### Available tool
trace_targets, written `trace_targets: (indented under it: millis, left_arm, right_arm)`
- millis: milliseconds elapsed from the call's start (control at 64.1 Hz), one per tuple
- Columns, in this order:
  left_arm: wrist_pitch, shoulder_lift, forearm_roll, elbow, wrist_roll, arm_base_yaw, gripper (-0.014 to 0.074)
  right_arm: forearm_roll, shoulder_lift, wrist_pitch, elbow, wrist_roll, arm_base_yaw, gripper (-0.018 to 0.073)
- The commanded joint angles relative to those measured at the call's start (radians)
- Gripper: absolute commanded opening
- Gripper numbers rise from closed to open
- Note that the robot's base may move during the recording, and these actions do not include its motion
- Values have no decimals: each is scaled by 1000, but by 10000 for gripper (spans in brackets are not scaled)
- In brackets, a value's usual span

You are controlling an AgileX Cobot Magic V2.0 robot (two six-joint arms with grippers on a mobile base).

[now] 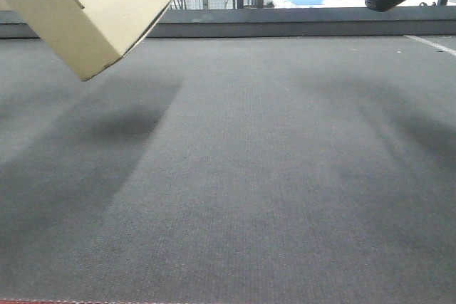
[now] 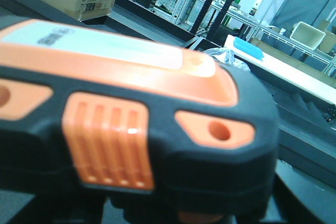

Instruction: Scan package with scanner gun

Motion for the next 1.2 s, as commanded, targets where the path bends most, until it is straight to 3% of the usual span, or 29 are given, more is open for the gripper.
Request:
trace_targets:
  millis: [0,359,640,764,983,1186]
  left_arm:
    - [-8,-7,-12,-5,4,-6,-111]
    - [-8,-7,-12,-5,4,-6,-111]
    - [-8,-7,-12,-5,4,-6,-111]
    - [-8,-7,-12,-5,4,-6,-111]
    - [-8,-7,-12,-5,4,-6,-111]
    - [-8,-7,-12,-5,4,-6,-111]
  right_arm:
    - [5,-21,-79,-15,-6,0,-154]
    - [12,-24,-79,-15,-6,-2,-154]
    - [236,-65,-76,-15,-6,-2,-154]
    - [288,-90,-46,-13,-6,-2,-160]
    - [292,-125,-58,56,144,-13,-160]
    - [267,-131,-244,218,283,-31,-162]
